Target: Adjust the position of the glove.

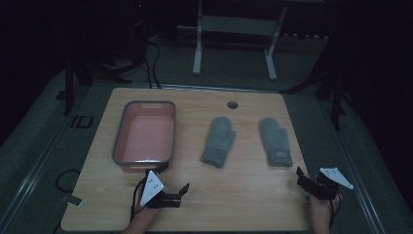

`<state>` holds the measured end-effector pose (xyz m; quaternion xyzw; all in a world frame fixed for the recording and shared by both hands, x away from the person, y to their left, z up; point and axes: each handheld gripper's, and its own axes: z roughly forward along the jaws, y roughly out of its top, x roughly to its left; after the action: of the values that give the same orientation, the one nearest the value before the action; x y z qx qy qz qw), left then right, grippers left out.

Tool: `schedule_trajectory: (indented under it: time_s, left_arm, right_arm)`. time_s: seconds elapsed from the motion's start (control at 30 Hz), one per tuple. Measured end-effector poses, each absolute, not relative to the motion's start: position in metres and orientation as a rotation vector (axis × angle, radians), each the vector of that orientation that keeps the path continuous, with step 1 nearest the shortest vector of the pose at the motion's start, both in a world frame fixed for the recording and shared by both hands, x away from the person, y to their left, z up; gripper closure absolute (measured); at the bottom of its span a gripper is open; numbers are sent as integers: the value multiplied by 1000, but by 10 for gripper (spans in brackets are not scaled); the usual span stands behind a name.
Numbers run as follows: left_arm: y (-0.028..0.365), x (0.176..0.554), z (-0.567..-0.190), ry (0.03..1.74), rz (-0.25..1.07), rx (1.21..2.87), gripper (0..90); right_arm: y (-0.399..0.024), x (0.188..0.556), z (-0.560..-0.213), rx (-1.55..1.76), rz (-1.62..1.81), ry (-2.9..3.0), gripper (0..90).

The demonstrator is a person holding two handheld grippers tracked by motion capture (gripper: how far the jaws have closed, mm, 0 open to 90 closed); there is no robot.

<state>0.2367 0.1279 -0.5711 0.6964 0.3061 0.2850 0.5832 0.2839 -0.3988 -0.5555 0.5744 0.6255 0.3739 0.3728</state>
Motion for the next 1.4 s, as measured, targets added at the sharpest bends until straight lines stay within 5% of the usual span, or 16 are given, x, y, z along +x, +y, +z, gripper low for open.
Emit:
schedule_trajectory:
  time_s: [0.63, 1.4]
  left_arm:
    - [126, 235, -571, 707, 684, 1629, 20]
    - [128, 236, -571, 719, 641, 1618, 21]
  right_arm:
    - [-376, 319, -494, 1355, 1089, 1781, 131]
    - [-259, 391, -464, 1098, 1142, 2094, 141]
